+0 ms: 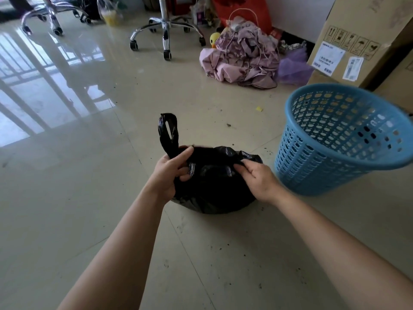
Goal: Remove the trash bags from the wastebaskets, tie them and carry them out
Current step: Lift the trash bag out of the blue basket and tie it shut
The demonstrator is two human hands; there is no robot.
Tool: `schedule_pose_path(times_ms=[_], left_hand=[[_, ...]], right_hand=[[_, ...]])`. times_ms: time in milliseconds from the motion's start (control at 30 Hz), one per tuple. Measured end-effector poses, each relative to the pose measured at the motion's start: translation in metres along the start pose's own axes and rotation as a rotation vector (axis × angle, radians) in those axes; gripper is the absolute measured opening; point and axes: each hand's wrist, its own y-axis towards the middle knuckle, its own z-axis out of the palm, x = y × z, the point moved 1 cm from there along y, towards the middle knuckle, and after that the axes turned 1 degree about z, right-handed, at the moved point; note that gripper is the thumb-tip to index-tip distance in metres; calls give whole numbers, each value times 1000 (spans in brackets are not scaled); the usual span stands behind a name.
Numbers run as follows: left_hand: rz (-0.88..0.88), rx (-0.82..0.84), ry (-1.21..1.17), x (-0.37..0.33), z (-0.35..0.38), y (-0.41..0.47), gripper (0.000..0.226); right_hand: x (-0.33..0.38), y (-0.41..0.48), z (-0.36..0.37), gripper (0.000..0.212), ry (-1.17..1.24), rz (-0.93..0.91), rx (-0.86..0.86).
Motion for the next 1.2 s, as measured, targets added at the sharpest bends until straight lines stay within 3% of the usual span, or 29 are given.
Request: schedule_pose_path(times_ms=[67,167,367,467,600,700,833,933,1000,1100,1200], left_hand=[[-77,108,-27,2,-5,2,32],[-161,205,56,6,-10,0,48],[-176,363,253,4,-1,-8,35],[-192,296,277,3,7,-11,38],[-221,292,261,1,15,-16,32],[-238,333,299,0,18,-18,31],[-243,416,373,-2,27,-18,30],[-209,450,520,-1,33,-19,35],[-191,445,597,0,37,-20,41],[-150,405,633,2,39,-20,43],[-149,358,559,2,34,-21,43]], right_hand=[[1,2,-7,29,108,52,-122],[8,5,-15,24,118,-12,-163],[15,6,-8,32,-161,-202,92],[12,1,-4,23,-220,-179,193],[12,0,-9,25,85,50,284],[17,0,-22,69,407,245,359],[39,9,-41,84,650,356,145],[52,14,-54,87,628,418,143],[59,16,-59,74,594,441,155],[61,17,-59,36,675,464,108],[55,17,-63,34,772,460,130]])
